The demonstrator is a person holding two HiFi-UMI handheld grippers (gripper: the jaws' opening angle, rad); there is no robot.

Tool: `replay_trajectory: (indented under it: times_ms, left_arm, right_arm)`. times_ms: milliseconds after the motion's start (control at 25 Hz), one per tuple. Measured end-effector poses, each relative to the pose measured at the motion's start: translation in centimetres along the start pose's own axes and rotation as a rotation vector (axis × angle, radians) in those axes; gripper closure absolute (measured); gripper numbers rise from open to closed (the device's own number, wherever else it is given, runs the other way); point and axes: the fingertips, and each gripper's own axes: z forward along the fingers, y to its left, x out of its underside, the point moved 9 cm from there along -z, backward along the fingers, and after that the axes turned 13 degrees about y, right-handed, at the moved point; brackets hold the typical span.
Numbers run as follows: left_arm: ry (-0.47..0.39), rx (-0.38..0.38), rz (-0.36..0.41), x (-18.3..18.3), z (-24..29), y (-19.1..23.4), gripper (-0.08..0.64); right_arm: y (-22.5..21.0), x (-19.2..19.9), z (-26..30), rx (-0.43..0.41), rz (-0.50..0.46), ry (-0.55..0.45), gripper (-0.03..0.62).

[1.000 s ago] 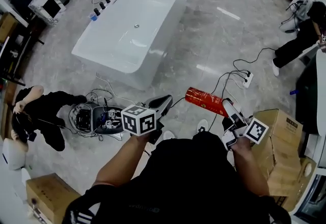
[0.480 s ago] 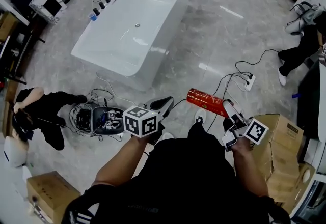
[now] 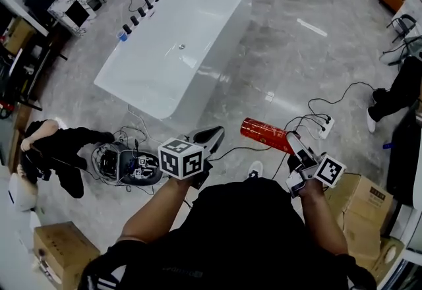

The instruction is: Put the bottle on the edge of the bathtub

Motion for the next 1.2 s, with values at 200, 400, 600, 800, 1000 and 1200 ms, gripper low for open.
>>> replay_trajectory:
  times_ms: [200,400,600,800,1000,1200]
  left_arm:
    - [-0.016,-0.021,-0.004,-3.5,3.9,-1.1,0.543]
    - [-0.021,-0.035,0.0,-5.9,7.7,-2.3,0.543]
    - [-0.02,-0.037,-0.002,-7.5,10.8,-3.4,0.543]
    - [0.004,-0.037,0.01,-8.2,12.0,-3.6,0.543]
    - [0.014,-0.038,0.022,-9.1,12.9,-3.5,0.543]
    - [0.037,-0.025,0.03,-10.4,14.3,-2.5,0.543]
  right_arm:
    - [-2.5,-5.1,-0.8,-0.024,-0.013,0.004,0.308]
    - [-4.7,-8.6,-2.4,-0.035,-0.017,-0.006,0.308]
    - [-7.2,-10.9,-4.0,-0.024,-0.007,-0.012,0.308]
    - [-8.5,-11.7,-4.8,-0.006,0.02,-0.036,0.308]
    - [-9.5,-12.3,-5.5,0.005,0.036,-0.064,0.308]
    - [-10.4,-13.3,-5.5,0.013,0.042,-0.1,0.308]
